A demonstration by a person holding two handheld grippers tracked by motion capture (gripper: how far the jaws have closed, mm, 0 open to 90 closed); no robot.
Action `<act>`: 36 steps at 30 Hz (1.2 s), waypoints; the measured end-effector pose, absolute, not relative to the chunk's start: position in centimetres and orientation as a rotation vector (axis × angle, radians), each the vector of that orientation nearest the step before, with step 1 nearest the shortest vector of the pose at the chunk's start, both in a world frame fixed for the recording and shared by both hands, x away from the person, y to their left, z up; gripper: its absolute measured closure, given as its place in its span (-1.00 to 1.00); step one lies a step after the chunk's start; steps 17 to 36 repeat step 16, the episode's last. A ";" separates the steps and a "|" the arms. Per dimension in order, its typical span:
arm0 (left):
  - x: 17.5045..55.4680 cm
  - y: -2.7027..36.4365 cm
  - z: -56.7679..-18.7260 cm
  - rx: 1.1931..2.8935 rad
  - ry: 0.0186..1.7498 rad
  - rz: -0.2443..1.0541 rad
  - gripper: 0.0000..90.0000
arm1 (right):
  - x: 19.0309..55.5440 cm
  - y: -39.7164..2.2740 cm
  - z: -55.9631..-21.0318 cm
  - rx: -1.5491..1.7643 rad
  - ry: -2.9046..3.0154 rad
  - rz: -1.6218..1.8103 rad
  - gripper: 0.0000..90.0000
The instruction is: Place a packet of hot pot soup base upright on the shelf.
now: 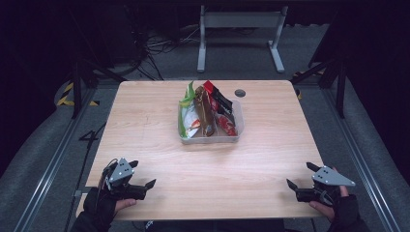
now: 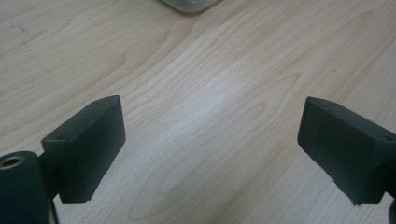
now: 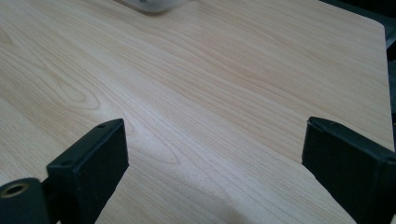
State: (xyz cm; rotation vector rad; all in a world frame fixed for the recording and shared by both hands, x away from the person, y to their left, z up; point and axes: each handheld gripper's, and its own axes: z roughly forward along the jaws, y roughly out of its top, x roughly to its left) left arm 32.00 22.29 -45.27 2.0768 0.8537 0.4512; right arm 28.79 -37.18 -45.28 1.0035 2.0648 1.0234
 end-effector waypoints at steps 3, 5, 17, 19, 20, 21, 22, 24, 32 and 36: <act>32.0 22.4 -45.3 2.079 0.859 0.448 -0.82 | 28.8 -37.1 -45.4 0.989 2.071 1.011 -0.83; 32.0 22.4 -45.3 2.084 0.858 0.455 -0.82 | 28.9 -37.1 -45.4 0.992 2.072 1.014 -0.83; 32.2 22.5 -45.4 2.081 0.864 0.450 -0.82 | 29.1 -36.9 -45.4 0.994 2.078 1.014 -0.83; 32.2 22.5 -45.4 2.081 0.864 0.450 -0.82 | 29.1 -36.9 -45.4 0.994 2.078 1.014 -0.83; 32.2 22.5 -45.4 2.081 0.864 0.450 -0.82 | 29.1 -36.9 -45.4 0.994 2.078 1.014 -0.83; 32.2 22.5 -45.4 2.081 0.864 0.450 -0.82 | 29.1 -36.9 -45.4 0.994 2.078 1.014 -0.83; 32.2 22.5 -45.4 2.081 0.864 0.450 -0.82 | 29.1 -36.9 -45.4 0.994 2.078 1.014 -0.83; 32.2 22.5 -45.4 2.081 0.864 0.450 -0.82 | 29.1 -36.9 -45.4 0.994 2.078 1.014 -0.83; 32.2 22.5 -45.4 2.081 0.864 0.450 -0.82 | 29.1 -36.9 -45.4 0.994 2.078 1.014 -0.83; 32.2 22.5 -45.4 2.081 0.864 0.450 -0.82 | 29.1 -36.9 -45.4 0.994 2.078 1.014 -0.83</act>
